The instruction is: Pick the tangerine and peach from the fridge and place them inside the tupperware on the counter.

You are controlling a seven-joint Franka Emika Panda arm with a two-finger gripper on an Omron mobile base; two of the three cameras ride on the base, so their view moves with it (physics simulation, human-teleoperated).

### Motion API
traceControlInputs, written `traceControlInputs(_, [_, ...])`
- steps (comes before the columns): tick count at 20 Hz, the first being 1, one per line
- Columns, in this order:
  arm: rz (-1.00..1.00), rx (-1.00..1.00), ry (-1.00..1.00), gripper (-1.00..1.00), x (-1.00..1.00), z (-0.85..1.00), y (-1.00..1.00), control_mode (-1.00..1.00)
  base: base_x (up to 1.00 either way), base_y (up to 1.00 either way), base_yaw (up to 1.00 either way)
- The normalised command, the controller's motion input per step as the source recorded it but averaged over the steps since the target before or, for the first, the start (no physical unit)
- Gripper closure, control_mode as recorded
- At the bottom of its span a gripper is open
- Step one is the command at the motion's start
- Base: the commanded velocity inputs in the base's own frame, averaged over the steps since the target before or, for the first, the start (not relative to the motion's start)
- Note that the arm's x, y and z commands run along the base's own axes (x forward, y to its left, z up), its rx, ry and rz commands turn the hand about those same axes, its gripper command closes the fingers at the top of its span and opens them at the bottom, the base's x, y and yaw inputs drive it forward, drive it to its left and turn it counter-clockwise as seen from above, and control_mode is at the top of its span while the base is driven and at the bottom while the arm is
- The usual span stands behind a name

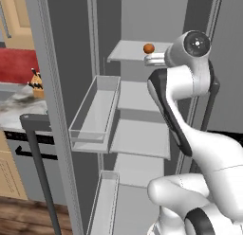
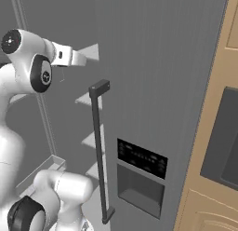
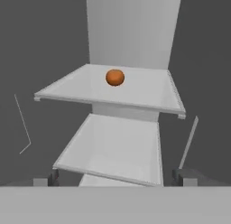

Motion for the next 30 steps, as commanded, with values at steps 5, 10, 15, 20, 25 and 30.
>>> traceControlInputs(5, [0.00, 0.04, 0.08, -1.00, 0.58, 0.29, 0.00, -1.00, 0.00, 0.00, 0.00])
traceControlInputs(10, [-0.03, 0.00, 0.08, -1.00, 0.39, 0.15, 0.00, -1.00, 0.00, 0.00, 0.00])
traceControlInputs(15, [-0.10, 0.00, 0.00, -1.00, 0.27, 0.00, -0.05, -1.00, 0.00, 0.00, 0.00])
traceControlInputs(20, [-0.05, 0.00, -0.03, -1.00, 0.28, -0.01, -0.10, -1.00, 0.00, 0.00, 0.00])
traceControlInputs(25, [-0.01, 0.00, 0.00, -1.00, 0.43, 0.00, -0.09, -1.00, 0.00, 0.00, 0.00])
traceControlInputs(30, [0.00, 0.00, 0.00, -1.00, 0.49, 0.00, -0.06, -1.00, 0.00, 0.00, 0.00])
